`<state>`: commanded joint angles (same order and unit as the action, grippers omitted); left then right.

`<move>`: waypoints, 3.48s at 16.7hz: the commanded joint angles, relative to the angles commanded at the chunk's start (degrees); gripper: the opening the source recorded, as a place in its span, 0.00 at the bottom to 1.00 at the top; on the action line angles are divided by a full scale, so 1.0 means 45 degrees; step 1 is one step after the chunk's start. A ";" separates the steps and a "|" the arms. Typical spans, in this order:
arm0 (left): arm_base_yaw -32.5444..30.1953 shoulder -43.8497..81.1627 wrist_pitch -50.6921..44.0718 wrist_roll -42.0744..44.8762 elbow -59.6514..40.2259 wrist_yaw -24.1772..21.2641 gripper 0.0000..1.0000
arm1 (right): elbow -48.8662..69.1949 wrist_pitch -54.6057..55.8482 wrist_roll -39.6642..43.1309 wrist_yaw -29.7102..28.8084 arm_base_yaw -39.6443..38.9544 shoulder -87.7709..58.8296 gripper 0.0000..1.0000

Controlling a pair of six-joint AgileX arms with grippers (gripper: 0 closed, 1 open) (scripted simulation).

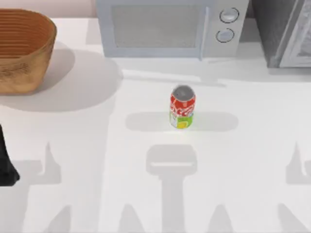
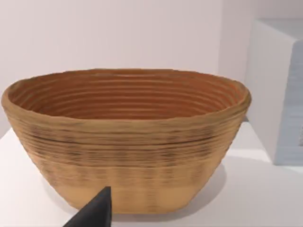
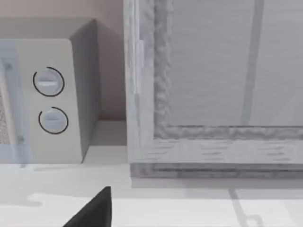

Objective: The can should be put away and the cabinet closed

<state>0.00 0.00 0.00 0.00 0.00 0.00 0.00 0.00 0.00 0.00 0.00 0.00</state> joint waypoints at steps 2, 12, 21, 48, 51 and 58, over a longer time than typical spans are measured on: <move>0.0000 0.0000 0.0000 0.0000 0.0000 0.0000 1.00 | 0.0000 0.0000 0.0000 0.0000 0.0000 0.0000 1.00; 0.0000 0.0000 0.0000 0.0000 0.0000 0.0000 1.00 | 0.2188 0.4116 0.0012 -0.2441 -0.2338 -0.6288 1.00; 0.0000 0.0000 0.0000 0.0000 0.0000 0.0000 1.00 | 0.6150 1.1593 -0.0005 -0.6898 -0.6614 -1.7724 1.00; 0.0000 0.0000 0.0000 0.0000 0.0000 0.0000 1.00 | 1.2286 1.9669 -0.0070 -1.1333 -1.0843 -3.1980 1.00; 0.0000 0.0000 0.0000 0.0000 0.0000 0.0000 1.00 | 1.3036 1.9111 -0.0068 -1.0792 -1.0296 -3.2168 1.00; 0.0000 0.0000 0.0000 0.0000 0.0000 0.0000 1.00 | 1.3095 1.9067 -0.0068 -1.0749 -1.0254 -3.2183 0.77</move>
<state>0.00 0.00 0.00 0.00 0.00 0.00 58.93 85.80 -0.30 -48.37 -46.14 -144.82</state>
